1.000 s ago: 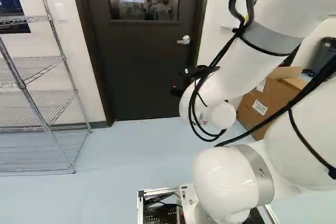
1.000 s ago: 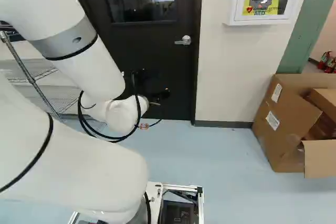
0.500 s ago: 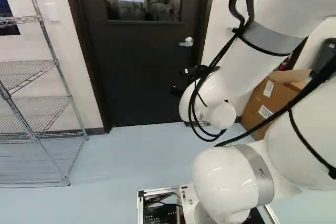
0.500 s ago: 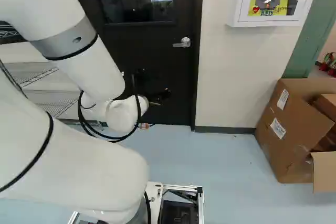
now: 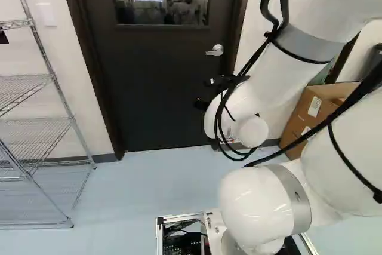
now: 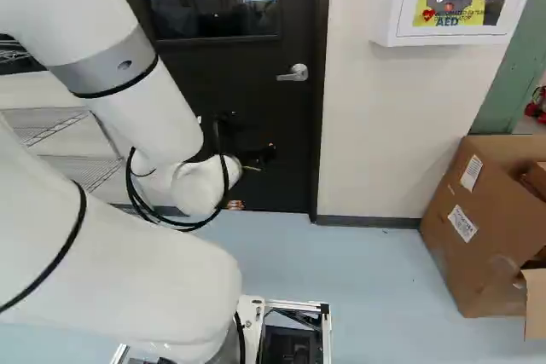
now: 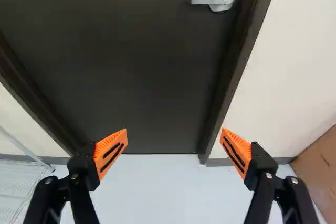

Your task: Open the door and move inside

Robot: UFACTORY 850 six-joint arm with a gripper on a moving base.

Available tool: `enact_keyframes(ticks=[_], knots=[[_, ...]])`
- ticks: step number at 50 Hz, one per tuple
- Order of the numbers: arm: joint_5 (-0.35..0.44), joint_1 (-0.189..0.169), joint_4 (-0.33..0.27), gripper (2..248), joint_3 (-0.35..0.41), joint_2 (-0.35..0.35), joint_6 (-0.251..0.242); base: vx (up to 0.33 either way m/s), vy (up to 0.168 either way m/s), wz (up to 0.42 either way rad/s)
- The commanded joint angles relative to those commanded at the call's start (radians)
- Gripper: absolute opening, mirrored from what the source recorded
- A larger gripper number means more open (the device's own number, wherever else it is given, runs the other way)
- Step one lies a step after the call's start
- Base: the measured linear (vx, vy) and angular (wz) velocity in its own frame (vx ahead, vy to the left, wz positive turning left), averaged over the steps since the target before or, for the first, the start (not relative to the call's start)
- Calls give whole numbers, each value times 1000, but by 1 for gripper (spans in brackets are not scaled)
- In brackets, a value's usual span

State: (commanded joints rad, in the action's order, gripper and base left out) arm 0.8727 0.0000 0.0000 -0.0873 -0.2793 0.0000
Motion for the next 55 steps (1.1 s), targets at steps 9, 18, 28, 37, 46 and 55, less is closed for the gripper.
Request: enact_keyframes(ticks=[9,18,28,37,46,55], knots=[[0,0,0,247,0,0,0,196,-2,-16],[0,0,0,247,0,0,0,191,-2,-19],[0,0,0,247,0,0,0,184,-3,-21],[0,0,0,247,0,0,0,178,0,-25],[0,0,0,247,0,0,0,182,0,-26],[0,0,0,247,-8,9,0,141,0,-27]])
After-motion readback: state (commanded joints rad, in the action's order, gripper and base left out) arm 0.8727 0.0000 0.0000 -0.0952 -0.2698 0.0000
